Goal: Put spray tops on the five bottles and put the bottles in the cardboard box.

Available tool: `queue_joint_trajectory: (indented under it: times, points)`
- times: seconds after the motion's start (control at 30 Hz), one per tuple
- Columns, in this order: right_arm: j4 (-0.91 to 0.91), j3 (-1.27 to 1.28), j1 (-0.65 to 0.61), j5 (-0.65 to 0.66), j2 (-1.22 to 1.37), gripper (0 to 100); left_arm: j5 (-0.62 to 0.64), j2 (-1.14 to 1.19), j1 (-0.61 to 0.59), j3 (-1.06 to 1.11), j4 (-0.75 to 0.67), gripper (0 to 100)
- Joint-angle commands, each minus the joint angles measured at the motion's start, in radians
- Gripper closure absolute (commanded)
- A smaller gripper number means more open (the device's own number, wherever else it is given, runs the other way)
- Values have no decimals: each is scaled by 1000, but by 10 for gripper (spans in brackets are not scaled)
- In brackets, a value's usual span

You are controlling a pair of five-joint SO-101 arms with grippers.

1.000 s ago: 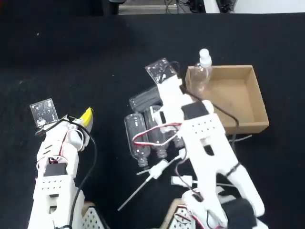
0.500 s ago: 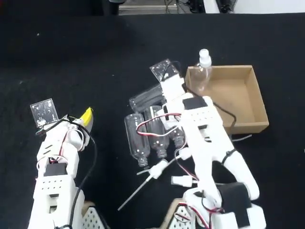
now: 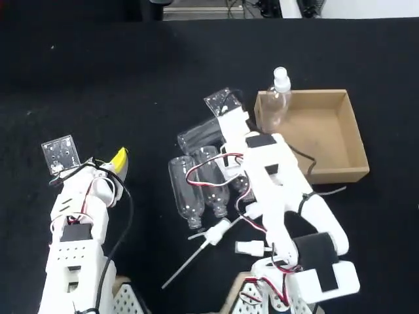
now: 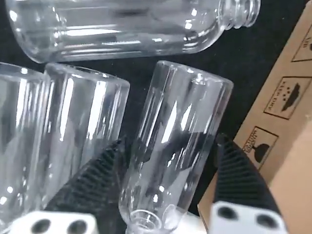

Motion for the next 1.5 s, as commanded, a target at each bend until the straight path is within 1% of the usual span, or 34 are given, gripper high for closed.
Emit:
queue_joint_trajectory:
  times: [0.0,0.4,0.57,0.6,0.63,0.83,0.9,0.97,1.03,1.1,1.17,1.3,1.37,1.47]
  points:
    - [-20,-12,18,8,7,762,11,-12,5,-15,-25,745]
    - [-48,-8,20,8,64,776,11,-12,5,-15,-25,745]
    - [-35,-10,18,0,-42,955,11,-12,5,-15,-25,745]
    - [-12,-12,21,0,-76,985,11,-12,5,-15,-25,745]
    - [17,-16,23,0,-116,988,11,-12,5,-15,-25,745]
    - [348,-116,28,-2,-380,963,11,-12,7,-15,-25,745]
    - [462,-176,64,-2,-450,962,11,-12,5,-15,-25,745]
    - [560,-232,126,6,-501,962,11,-12,5,-15,-25,745]
    - [632,-275,213,11,-527,962,11,-12,5,-15,-25,745]
    - [674,-303,327,72,-529,962,11,-12,5,-15,-25,745]
    - [678,-308,460,153,-516,962,11,-12,5,-15,-25,745]
    - [624,-306,755,282,-455,962,11,-12,5,-15,-25,745]
    - [559,-306,905,315,-401,962,11,-12,7,-15,-25,745]
    - [454,-302,1077,330,-297,962,11,-12,10,-15,-25,745]
